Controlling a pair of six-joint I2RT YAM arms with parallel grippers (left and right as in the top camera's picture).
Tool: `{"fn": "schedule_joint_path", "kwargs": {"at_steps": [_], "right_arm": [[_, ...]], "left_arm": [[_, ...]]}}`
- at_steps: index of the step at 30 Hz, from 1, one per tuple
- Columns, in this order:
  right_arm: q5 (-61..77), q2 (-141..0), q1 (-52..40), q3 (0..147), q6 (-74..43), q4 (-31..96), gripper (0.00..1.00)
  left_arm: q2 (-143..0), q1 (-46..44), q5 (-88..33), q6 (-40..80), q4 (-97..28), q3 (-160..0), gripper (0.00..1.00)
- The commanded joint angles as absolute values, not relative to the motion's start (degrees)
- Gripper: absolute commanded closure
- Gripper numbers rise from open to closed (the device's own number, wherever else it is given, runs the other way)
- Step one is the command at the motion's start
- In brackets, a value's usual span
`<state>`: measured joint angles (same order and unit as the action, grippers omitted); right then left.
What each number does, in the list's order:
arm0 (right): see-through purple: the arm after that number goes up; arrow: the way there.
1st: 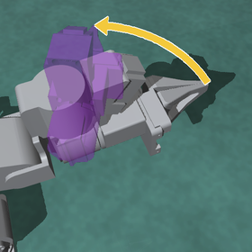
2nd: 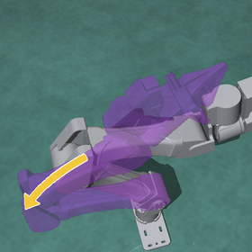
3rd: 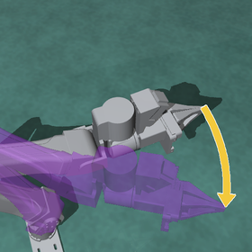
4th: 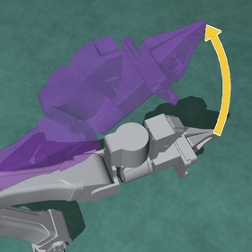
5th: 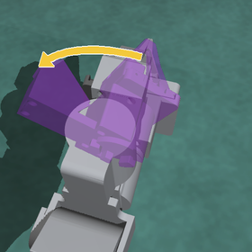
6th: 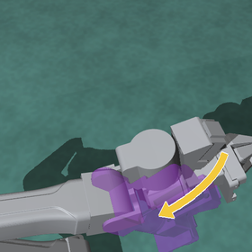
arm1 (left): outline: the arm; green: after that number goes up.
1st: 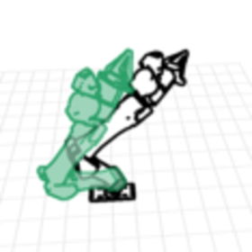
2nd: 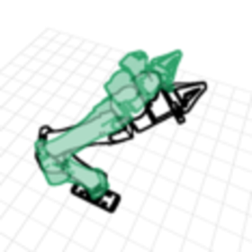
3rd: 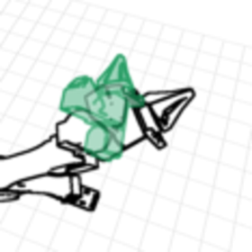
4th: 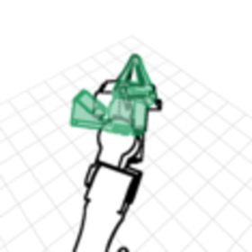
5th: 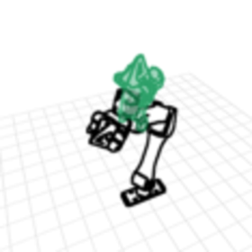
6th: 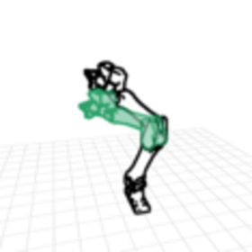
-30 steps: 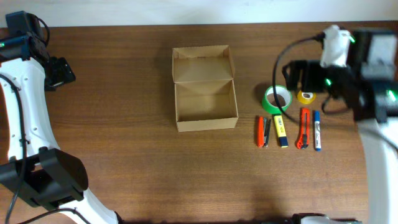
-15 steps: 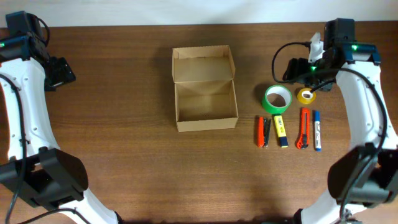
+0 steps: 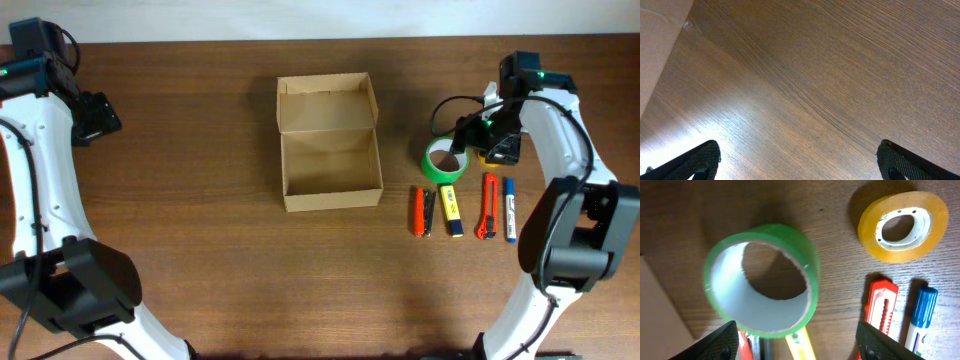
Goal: Pack container
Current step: 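Reach the right gripper down and grasp the green tape roll, then carry the green tape roll into the box with the right gripper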
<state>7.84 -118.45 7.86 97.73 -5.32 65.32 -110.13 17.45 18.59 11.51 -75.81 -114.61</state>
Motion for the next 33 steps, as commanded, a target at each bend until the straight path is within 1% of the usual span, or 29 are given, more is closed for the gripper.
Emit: {"fn": "schedule_joint_path", "kwargs": {"at_steps": [1, 6, 11, 13, 16, 17, 18, 19, 20, 21, 28, 33], "right_arm": [[5.3, -120.4, 8.4, 98.8, -4.7, 64.7, 0.26], [5.1, -122.4, 8.4, 98.6, -4.7, 63.6, 0.31], [5.2, -124.2, 8.4, 98.4, -4.8, 62.8, 0.32], [5.1, -124.7, 8.4, 98.3, -4.8, 62.2, 0.37], [5.1, -126.0, 8.4, 98.3, -4.8, 61.4, 0.39], [5.1, -126.3, 8.4, 98.3, -4.8, 61.3, 0.42], [5.1, -126.7, 8.4, 98.3, -4.8, 61.1, 0.51], [5.2, -126.7, 8.4, 98.3, -4.8, 61.0, 0.70], [5.2, -126.8, 8.4, 98.3, -4.8, 60.8, 0.92], [5.3, -126.8, 8.4, 98.3, -4.8, 60.4, 0.96], [5.3, -126.7, 8.4, 99.7, -4.8, 60.4, 0.96], [5.6, -126.7, 8.4, 110.1, -4.1, 66.7, 0.96]], "left_arm": [[-108.4, 17.8, 18.3, 10.6, -75.8, -114.3, 0.00], [-108.4, 17.8, 18.3, 10.6, -75.8, -114.3, 0.00], [-108.4, 17.8, 18.3, 10.6, -75.8, -114.3, 0.00], [-108.4, 17.8, 18.3, 10.6, -75.8, -114.3, 0.00], [-108.4, 17.8, 18.3, 10.6, -75.8, -114.3, 0.00], [-108.4, 17.8, 18.3, 10.6, -75.8, -114.3, 0.00], [-108.4, 17.8, 18.3, 10.6, -75.8, -114.3, 0.00], [-108.4, 17.8, 18.3, 10.6, -75.8, -114.3, 0.00], [-108.4, 17.8, 18.3, 10.6, -75.8, -114.3, 0.00], [-108.4, 17.8, 18.3, 10.6, -75.8, -114.3, 0.00], [-108.4, 17.8, 18.3, 10.6, -75.8, -114.3, 0.00], [-108.4, 17.8, 18.3, 10.6, -75.8, -114.3, 0.00]]}}
